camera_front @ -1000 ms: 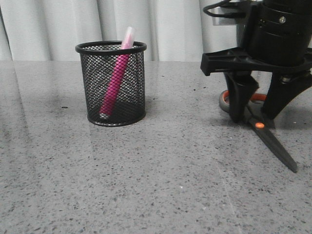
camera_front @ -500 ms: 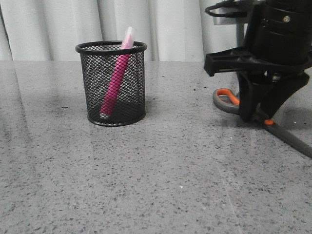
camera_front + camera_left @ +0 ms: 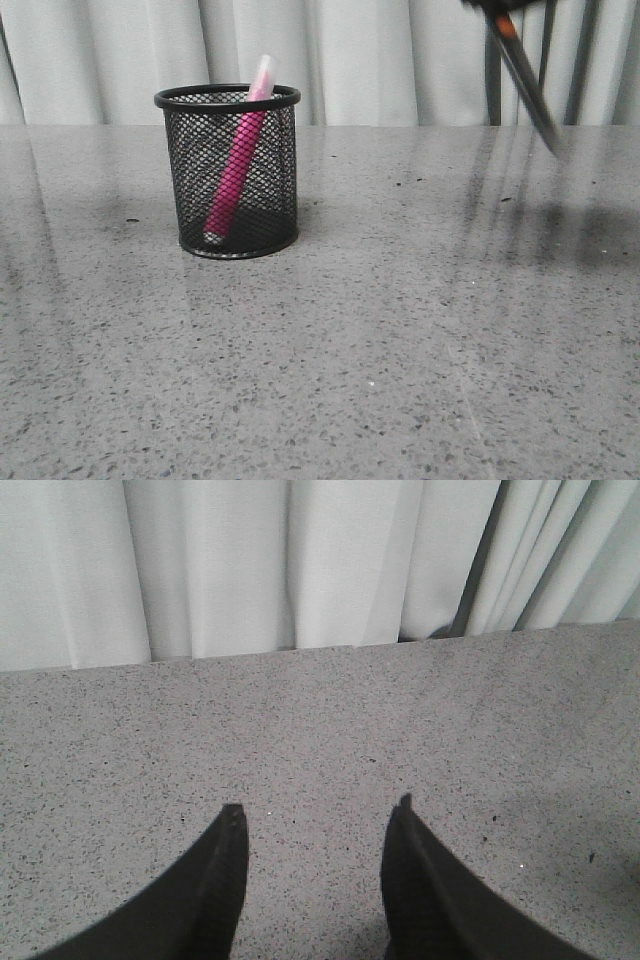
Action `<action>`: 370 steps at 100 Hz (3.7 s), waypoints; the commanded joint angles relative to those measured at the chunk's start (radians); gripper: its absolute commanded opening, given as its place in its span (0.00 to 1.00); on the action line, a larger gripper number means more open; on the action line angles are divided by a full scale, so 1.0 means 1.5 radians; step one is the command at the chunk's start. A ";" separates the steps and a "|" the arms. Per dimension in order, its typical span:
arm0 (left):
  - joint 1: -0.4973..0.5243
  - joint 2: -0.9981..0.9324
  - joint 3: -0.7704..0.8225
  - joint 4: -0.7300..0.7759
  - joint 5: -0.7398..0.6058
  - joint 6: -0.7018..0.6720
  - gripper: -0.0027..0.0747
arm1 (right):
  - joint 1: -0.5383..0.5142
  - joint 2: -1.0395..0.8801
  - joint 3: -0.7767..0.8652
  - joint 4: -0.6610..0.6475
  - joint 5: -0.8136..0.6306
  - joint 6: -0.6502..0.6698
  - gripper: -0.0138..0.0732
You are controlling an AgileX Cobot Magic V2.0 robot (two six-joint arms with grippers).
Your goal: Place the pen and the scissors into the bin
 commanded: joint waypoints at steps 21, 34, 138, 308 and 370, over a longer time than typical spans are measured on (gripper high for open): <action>0.002 -0.016 -0.020 -0.007 -0.046 -0.005 0.41 | 0.059 0.036 -0.014 -0.013 -0.424 -0.008 0.07; 0.002 -0.016 -0.020 -0.007 -0.046 -0.005 0.41 | 0.082 0.088 -0.014 -0.013 -0.544 -0.008 0.07; 0.002 -0.016 -0.020 -0.007 -0.043 -0.005 0.41 | 0.107 0.277 0.070 -0.049 -0.757 -0.008 0.07; 0.002 -0.046 -0.020 0.022 -0.035 -0.004 0.32 | 0.057 0.117 0.092 -0.079 -0.585 -0.008 0.09; 0.002 -0.361 0.316 0.094 -0.283 -0.004 0.01 | -0.020 -0.319 0.172 -0.177 -0.108 -0.033 0.09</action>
